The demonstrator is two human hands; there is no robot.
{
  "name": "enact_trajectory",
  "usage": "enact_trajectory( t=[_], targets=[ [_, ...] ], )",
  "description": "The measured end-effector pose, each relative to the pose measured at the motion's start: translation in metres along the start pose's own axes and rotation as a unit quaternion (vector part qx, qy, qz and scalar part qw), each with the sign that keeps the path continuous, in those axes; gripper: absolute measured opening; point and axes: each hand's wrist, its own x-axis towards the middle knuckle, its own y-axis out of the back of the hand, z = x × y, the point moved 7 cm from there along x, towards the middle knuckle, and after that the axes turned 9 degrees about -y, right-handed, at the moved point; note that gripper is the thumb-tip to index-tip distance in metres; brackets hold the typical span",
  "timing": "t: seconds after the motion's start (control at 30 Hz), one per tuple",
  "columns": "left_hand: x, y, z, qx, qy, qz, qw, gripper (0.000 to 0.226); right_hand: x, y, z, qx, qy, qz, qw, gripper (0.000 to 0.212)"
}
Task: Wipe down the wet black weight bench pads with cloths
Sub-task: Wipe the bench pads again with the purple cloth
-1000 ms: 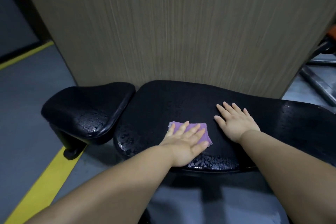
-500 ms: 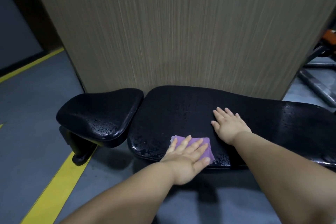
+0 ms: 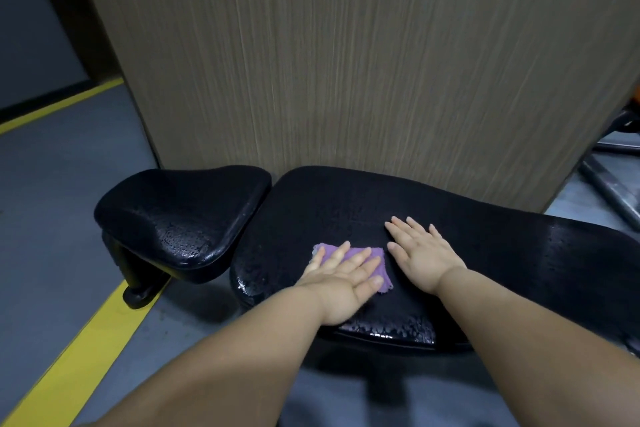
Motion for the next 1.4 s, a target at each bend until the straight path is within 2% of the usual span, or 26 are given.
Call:
enact_trajectory(
  t=[0.17, 0.3, 0.57, 0.7, 0.77, 0.97, 1.13, 1.27, 1.4],
  targets=[
    [0.032, 0.023, -0.018, 0.001, 0.019, 0.008, 1.000, 0.054, 0.007, 0.005, 0.004, 0.072, -0.007, 0.021, 0.997, 0.048],
    [0.062, 0.042, -0.038, -0.013, 0.032, 0.022, 0.999, 0.054, 0.007, 0.002, 0.002, 0.034, -0.006, 0.037, 0.999, 0.051],
    [0.122, 0.073, -0.066, 0.003, 0.032, 0.028, 0.999, 0.053, 0.018, 0.000, 0.000, -0.002, -0.015, 0.018, 1.000, 0.057],
    [0.149, 0.086, -0.074, 0.022, 0.032, 0.027, 0.999, 0.053, 0.021, -0.001, 0.000, 0.003, -0.015, 0.031, 0.999, 0.078],
    [0.161, 0.093, -0.079, 0.029, 0.034, 0.027, 0.999, 0.052, 0.023, -0.002, 0.000, 0.000, -0.017, 0.035, 0.999, 0.082],
    [0.191, 0.108, -0.091, 0.057, 0.041, 0.027, 0.997, 0.050, 0.028, -0.004, 0.001, 0.002, -0.019, 0.036, 0.999, 0.078],
    [0.204, 0.115, -0.095, 0.032, 0.062, 0.044, 0.997, 0.053, 0.030, -0.002, 0.002, -0.001, -0.022, 0.040, 0.999, 0.078],
    [0.199, 0.112, -0.092, 0.067, 0.054, 0.039, 0.996, 0.053, 0.031, -0.002, 0.001, 0.000, -0.025, 0.041, 0.999, 0.077],
    [0.176, 0.102, -0.086, 0.040, 0.035, 0.043, 0.998, 0.054, 0.031, 0.000, 0.002, -0.008, -0.035, 0.030, 0.999, 0.061]
  ],
)
